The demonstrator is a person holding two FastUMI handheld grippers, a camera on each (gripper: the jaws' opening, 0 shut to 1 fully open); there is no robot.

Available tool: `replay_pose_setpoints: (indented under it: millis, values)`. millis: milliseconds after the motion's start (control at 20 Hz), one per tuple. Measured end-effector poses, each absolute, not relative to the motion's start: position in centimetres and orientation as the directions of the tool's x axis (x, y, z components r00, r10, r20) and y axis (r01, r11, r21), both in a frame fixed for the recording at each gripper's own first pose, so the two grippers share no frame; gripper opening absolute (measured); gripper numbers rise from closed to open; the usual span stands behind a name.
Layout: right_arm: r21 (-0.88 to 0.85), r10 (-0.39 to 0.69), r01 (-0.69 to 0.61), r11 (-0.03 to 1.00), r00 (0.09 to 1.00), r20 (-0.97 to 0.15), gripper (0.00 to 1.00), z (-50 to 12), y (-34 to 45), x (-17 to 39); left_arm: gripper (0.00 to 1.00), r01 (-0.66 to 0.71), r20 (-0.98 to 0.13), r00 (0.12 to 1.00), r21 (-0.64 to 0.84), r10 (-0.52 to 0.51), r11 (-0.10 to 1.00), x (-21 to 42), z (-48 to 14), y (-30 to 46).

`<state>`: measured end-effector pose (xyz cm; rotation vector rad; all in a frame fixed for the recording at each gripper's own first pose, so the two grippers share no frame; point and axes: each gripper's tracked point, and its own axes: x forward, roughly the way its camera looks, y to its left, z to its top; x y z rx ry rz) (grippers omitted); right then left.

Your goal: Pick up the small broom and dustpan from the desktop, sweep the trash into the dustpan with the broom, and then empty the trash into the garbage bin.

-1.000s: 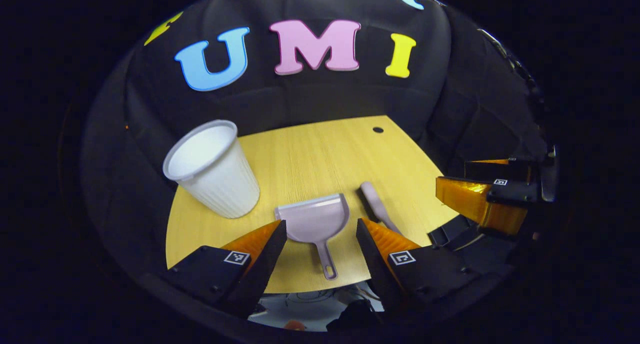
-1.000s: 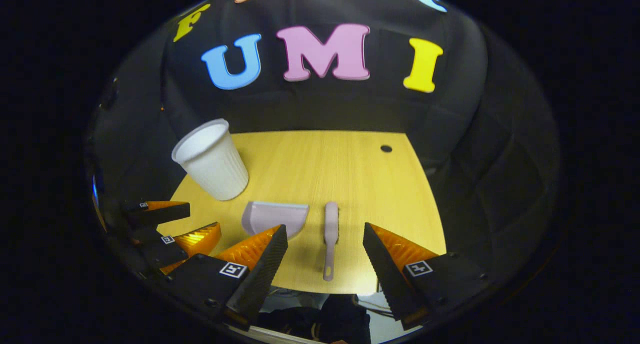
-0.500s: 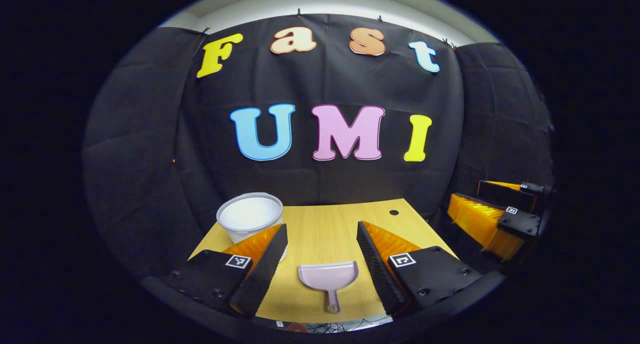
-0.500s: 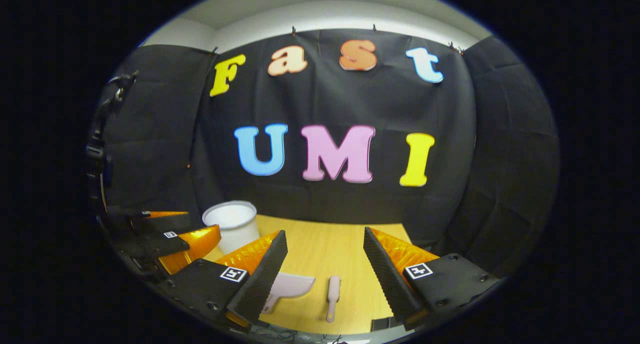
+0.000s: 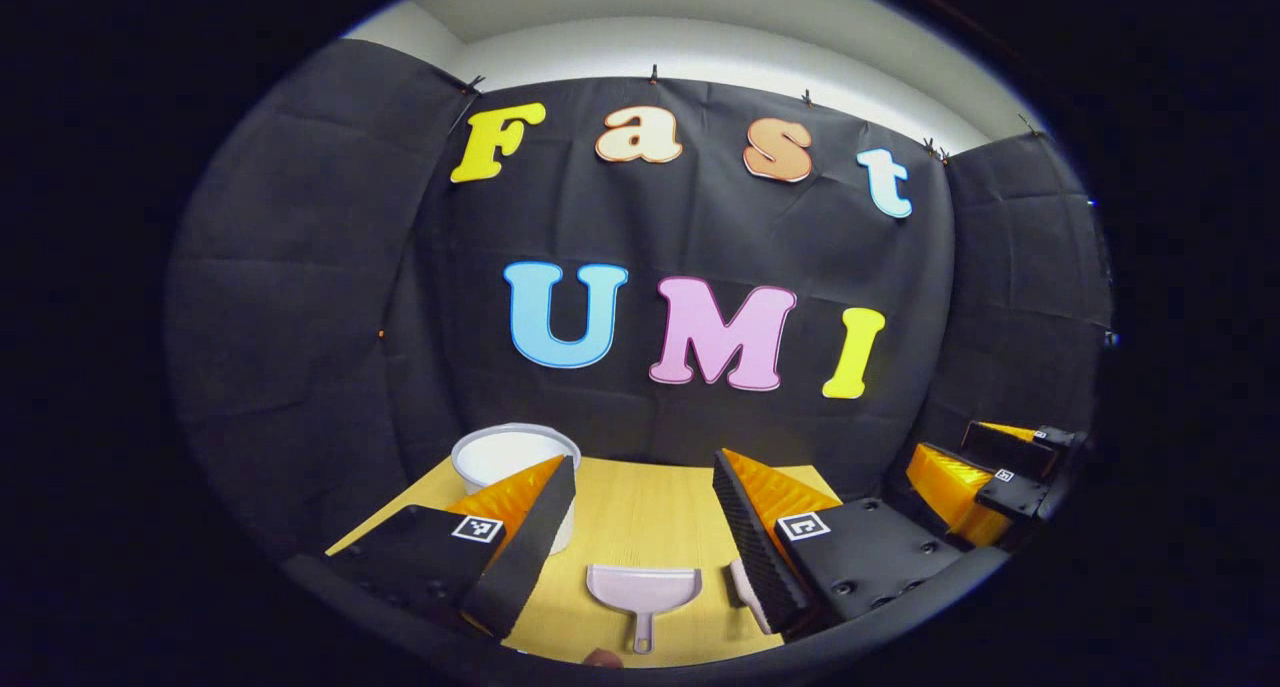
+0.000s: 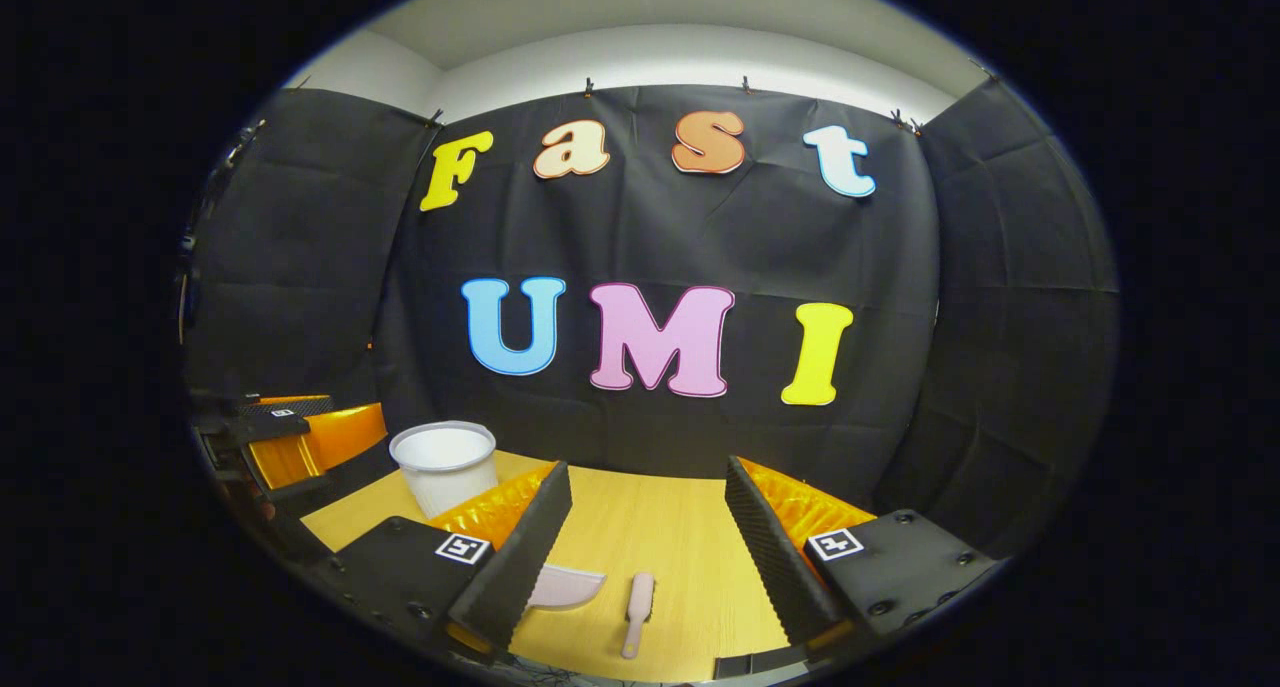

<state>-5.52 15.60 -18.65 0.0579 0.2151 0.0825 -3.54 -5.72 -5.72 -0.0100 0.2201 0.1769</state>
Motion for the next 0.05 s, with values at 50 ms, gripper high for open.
replay_pose_setpoints:
  millis: [50]
  values:
    - [0.062, 0.085, -0.074, 0.995, 0.975, -0.206, 0.99, -18.65, 15.63, -5.47, 0.82, -0.178, -0.195, 0.964, 0.027, 0.18, 0.984, -3.72, -5.15, -5.85]
